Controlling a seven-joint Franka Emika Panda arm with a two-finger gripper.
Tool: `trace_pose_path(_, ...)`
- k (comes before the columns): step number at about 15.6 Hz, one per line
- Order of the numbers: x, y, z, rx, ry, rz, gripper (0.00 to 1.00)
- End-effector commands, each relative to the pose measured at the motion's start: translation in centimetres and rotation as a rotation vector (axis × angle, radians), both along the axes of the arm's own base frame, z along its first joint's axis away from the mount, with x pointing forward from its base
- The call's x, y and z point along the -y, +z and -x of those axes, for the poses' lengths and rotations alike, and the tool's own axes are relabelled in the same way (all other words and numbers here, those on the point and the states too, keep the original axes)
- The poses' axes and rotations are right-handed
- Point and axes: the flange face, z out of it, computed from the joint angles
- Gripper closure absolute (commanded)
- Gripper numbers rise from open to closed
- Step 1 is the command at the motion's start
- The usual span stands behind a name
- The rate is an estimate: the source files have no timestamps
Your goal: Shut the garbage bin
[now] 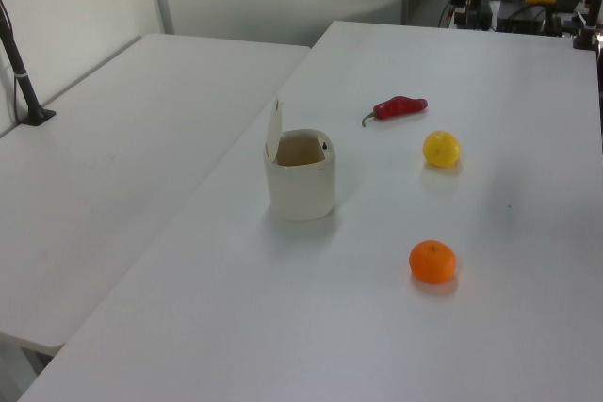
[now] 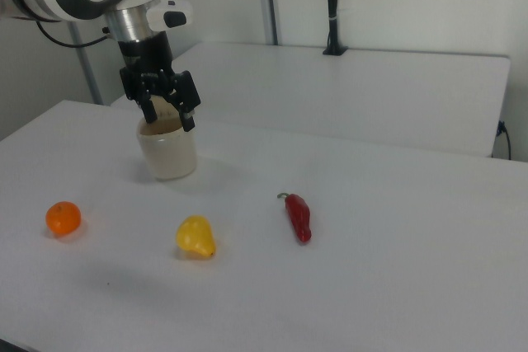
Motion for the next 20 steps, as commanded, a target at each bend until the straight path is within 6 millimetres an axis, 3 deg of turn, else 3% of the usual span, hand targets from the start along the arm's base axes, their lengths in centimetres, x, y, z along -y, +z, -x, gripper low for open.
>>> trace_pose_path(1, 2.27, 1.68, 1.34, -0.02, -0.047, 0.015, 0.0)
trace_pose_path(17, 2.44, 0.94, 0.74, -0.024, -0.043, 0.013, 0.0)
trace_pose_path(19, 2.54, 0.97, 0.71, -0.021, -0.04, 0.014, 0.07)
trace_pose_path(20, 2.45, 0.97, 0.7, -0.022, -0.028, 0.014, 0.16)
